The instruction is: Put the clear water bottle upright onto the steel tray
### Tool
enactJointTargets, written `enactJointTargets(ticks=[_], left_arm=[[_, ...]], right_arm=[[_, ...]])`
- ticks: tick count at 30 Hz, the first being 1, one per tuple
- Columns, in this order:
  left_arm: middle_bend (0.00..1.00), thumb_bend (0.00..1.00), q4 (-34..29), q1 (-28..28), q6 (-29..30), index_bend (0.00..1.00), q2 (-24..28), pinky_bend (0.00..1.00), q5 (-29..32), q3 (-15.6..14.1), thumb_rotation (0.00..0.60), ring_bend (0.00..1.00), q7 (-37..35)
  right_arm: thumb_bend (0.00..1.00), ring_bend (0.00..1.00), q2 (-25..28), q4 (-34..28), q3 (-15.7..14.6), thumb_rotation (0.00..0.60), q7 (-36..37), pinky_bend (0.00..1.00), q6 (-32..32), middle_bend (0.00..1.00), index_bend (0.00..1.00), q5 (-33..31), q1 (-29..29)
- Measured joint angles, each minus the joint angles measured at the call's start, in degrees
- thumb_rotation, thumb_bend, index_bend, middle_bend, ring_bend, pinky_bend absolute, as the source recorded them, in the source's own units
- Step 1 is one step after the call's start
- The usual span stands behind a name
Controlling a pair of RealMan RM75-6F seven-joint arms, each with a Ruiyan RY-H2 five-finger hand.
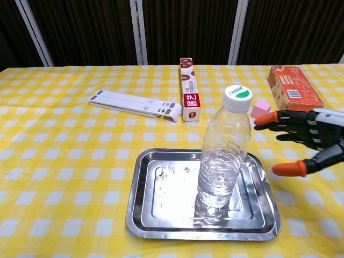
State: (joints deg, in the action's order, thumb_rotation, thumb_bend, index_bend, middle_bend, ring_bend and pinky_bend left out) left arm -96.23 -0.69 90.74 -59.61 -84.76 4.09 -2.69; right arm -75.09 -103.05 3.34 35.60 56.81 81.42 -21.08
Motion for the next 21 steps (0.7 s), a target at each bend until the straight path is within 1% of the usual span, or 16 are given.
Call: enactJointTargets(ticks=[2,6,9,11,14,16,17,20,21], left_arm=[[0.00,0.21,0.0,0.0,0.0,0.13,0.0,0.00,0.2,0.1,0.600,0.00,0.0],[0.00,0.21,-0.1,0.0,-0.1,0.13,-0.1,0.00,0.2,0.1,0.600,0.00,0.5],[0.00,0.21,-0.1,-0.1,-0.1,0.13,-0.3,0.00,0.1,0.0,0.600,0.00,1.1],[0.00,0.21,-0.1,-0.2,-0.3,0.13,-0.4,0.00,0.0,0.0,0.600,0.00,1.3],[0.00,0.21,0.0,-0.3,-0.4,0.13,-0.5,0.00,-0.1,0.0,0.600,0.00,1.5],[0.00,0.21,0.0,-0.4,-0.5,0.13,-0.7,0.00,-0.2,0.0,0.600,0.00,2.2],[0.00,0.21,0.0,-0.5,-0.6,0.13,-0.9,0.00,-0.2,-0.1,0.600,0.00,2.6],[0.00,0.21,-0.2,-0.6,-0.7,0.13,-1.3,0.00,-0.2,-0.2,0.600,0.00,4.0],[0.00,0.21,-0.3,-0.7,-0.7,0.13,-1.4,0.00,-0.3,-0.2,0.600,0.00,4.2]], right_arm=[[0.05,0.00,3.5,-0.1,-1.6,0.600,3.5,0.00,-1.0,0.15,0.21,2.9,-0.1],[0.05,0.00,11.2,0.4,-5.2,0.600,13.3,0.00,-1.9,0.15,0.21,10.7,-0.7],[0.05,0.01,14.2,1.7,-6.5,0.600,18.3,0.00,-0.5,0.15,0.21,15.8,-0.5],[0.05,0.02,14.4,2.5,-6.6,0.600,18.8,0.00,1.1,0.15,0.21,16.7,0.2],[0.05,0.02,13.5,4.3,-6.1,0.600,14.9,0.00,5.0,0.15,0.21,16.1,2.0],[0.05,0.02,12.4,6.0,-5.5,0.600,8.8,0.00,8.6,0.15,0.21,15.5,3.6],[0.05,0.02,11.9,6.9,-5.3,0.600,5.3,0.00,10.1,0.15,0.21,15.2,4.3],[0.05,0.02,9.9,10.0,-4.5,0.600,-9.3,0.00,14.6,0.15,0.21,14.1,6.8],[0.05,0.02,9.0,11.2,-4.2,0.600,-15.8,0.00,16.4,0.15,0.21,13.5,7.9]])
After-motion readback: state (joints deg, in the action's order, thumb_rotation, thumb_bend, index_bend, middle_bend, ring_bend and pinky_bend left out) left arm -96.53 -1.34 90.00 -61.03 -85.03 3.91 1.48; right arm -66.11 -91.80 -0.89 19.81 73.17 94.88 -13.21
